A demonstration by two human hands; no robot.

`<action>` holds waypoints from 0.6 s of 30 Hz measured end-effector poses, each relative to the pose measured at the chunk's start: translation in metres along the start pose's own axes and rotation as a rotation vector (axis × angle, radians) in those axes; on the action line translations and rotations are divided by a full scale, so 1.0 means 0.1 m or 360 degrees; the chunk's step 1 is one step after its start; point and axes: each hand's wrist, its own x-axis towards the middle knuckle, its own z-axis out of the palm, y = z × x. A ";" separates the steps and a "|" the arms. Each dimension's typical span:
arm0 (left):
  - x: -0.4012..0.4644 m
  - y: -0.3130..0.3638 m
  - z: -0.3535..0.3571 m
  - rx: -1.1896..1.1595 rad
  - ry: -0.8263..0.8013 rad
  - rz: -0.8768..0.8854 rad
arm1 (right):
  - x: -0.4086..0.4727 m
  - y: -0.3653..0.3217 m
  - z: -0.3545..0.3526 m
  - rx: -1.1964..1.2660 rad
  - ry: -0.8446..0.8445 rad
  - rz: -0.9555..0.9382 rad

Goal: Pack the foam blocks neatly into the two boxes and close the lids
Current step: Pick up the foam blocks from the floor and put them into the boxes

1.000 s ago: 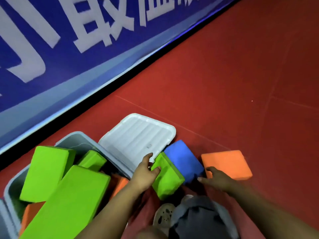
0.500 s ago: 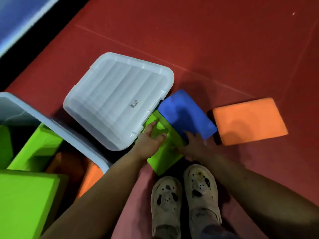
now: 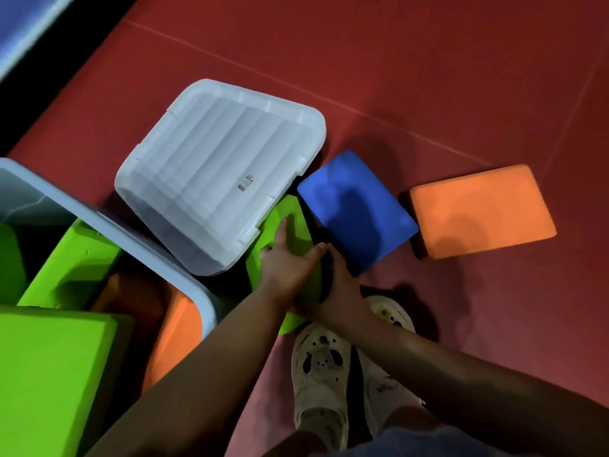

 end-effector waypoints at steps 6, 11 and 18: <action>-0.08 -0.05 -0.11 0.0533 -0.0114 0.0061 | -0.17 0.10 -0.04 0.1482 -0.0303 0.0269; -0.08 -0.02 -0.25 0.0848 -0.0122 0.0046 | -0.24 0.01 -0.12 0.1710 -0.0491 0.0341; -0.12 0.01 -0.35 0.0841 -0.0098 0.0128 | 0.59 0.23 -0.97 -0.0537 0.0398 -0.0152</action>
